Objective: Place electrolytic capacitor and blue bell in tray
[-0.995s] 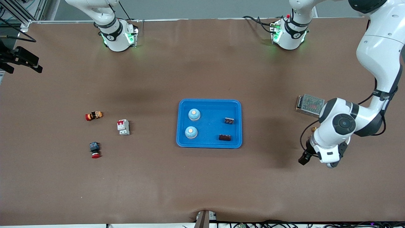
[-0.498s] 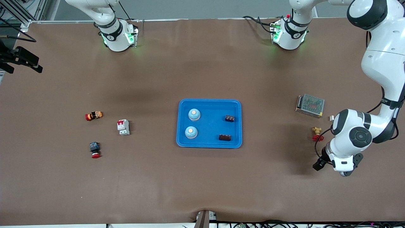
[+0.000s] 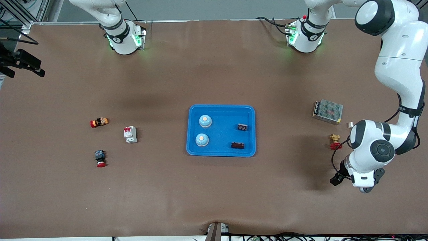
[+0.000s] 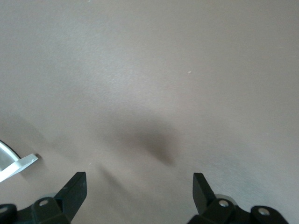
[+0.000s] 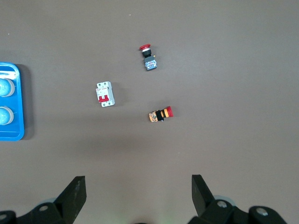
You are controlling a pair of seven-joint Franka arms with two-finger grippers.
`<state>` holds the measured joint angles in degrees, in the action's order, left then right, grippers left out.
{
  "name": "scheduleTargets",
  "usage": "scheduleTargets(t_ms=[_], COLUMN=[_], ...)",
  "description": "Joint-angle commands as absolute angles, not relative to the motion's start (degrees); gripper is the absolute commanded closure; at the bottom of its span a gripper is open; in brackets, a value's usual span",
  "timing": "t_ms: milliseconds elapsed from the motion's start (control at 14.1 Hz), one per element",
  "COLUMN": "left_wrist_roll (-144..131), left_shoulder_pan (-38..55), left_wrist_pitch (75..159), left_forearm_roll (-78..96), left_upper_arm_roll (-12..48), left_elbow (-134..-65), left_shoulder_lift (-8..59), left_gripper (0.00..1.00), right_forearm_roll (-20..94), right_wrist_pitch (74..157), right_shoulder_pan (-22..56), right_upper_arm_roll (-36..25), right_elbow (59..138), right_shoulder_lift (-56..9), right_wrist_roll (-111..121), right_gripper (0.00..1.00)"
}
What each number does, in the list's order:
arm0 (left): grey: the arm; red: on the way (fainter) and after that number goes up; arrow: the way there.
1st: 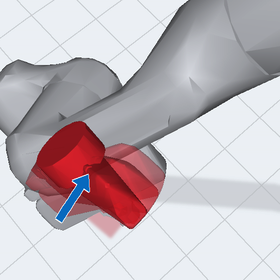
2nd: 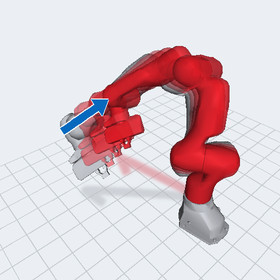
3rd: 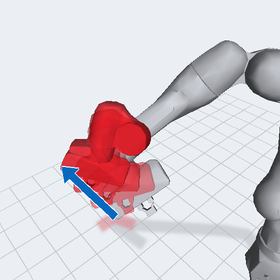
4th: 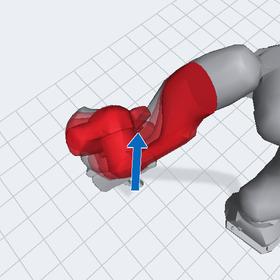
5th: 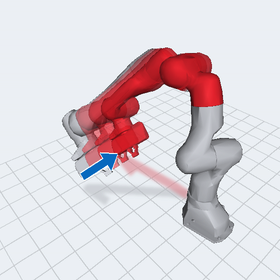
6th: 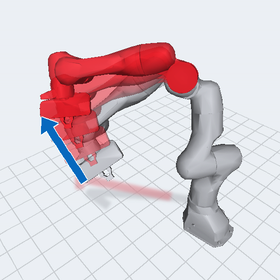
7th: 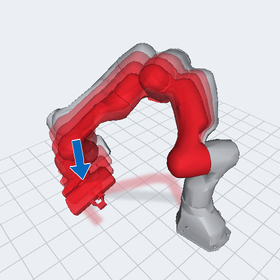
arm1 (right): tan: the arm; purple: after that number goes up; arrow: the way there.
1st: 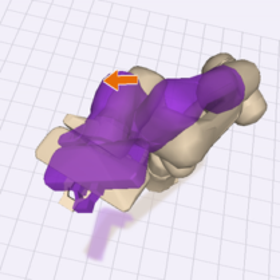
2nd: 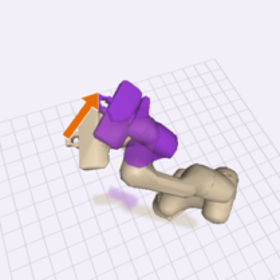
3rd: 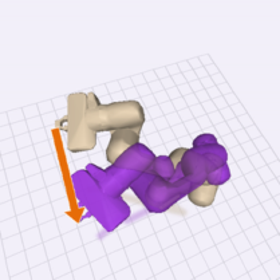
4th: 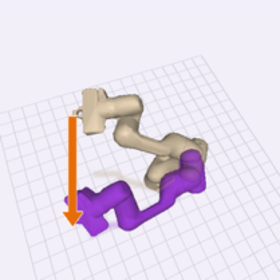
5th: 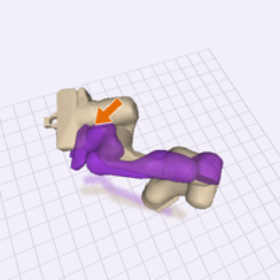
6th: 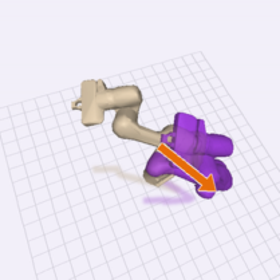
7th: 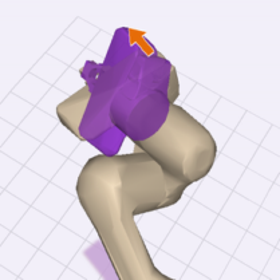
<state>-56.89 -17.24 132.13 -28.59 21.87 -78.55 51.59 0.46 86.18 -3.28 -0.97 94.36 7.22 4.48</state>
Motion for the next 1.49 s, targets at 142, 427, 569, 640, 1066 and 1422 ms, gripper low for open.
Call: scheduleTargets(t_ms=[142, 427, 569, 640, 1066, 1422], left_wrist_roll=[-44.5, -40.0, -37.1, -36.2, -34.0, -33.8], left_shoulder_pan=[-10.8, -6.0, -4.8, -3.6, -0.4, -1.5], left_wrist_pitch=[128.0, 118.5, 111.7, 107.4, 92.3, 83.6], left_forearm_roll=[-15.4, -9.3, -5.7, -4.5, -2.8, -3.0], left_upper_arm_roll=[11.1, 5.0, 3.8, 2.1, -0.7, 2.7], left_elbow=[-78.6, -78.7, -78.7, -78.7, -79.0, -79.2], left_shoulder_lift=[45.7, 39.6, 35.1, 33.0, 23.2, 17.7], left_gripper=[0.00, 0.00, 0.00, 0.00, 0.00, 0.00], right_forearm_roll=[0.7, 0.8, 0.8, 1.0, 1.1, 1.1], right_wrist_pitch=[85.6, 85.9, 86.1, 86.1, 86.2, 86.2], right_shoulder_pan=[-3.8, -4.0, -3.9, -3.9, -3.6, -3.5], right_upper_arm_roll=[-0.6, -0.6, -0.6, -0.6, -0.4, -0.3], right_elbow=[94.0, 94.0, 94.2, 94.2, 94.7, 96.2], right_shoulder_lift=[7.5, 7.6, 7.6, 7.6, 8.2, 10.2], right_wrist_roll=[5.0, 4.8, 4.9, 4.7, 4.4, 4.3], right_gripper=[0.00, 0.00, 0.00, 0.00, 0.00, 0.00])
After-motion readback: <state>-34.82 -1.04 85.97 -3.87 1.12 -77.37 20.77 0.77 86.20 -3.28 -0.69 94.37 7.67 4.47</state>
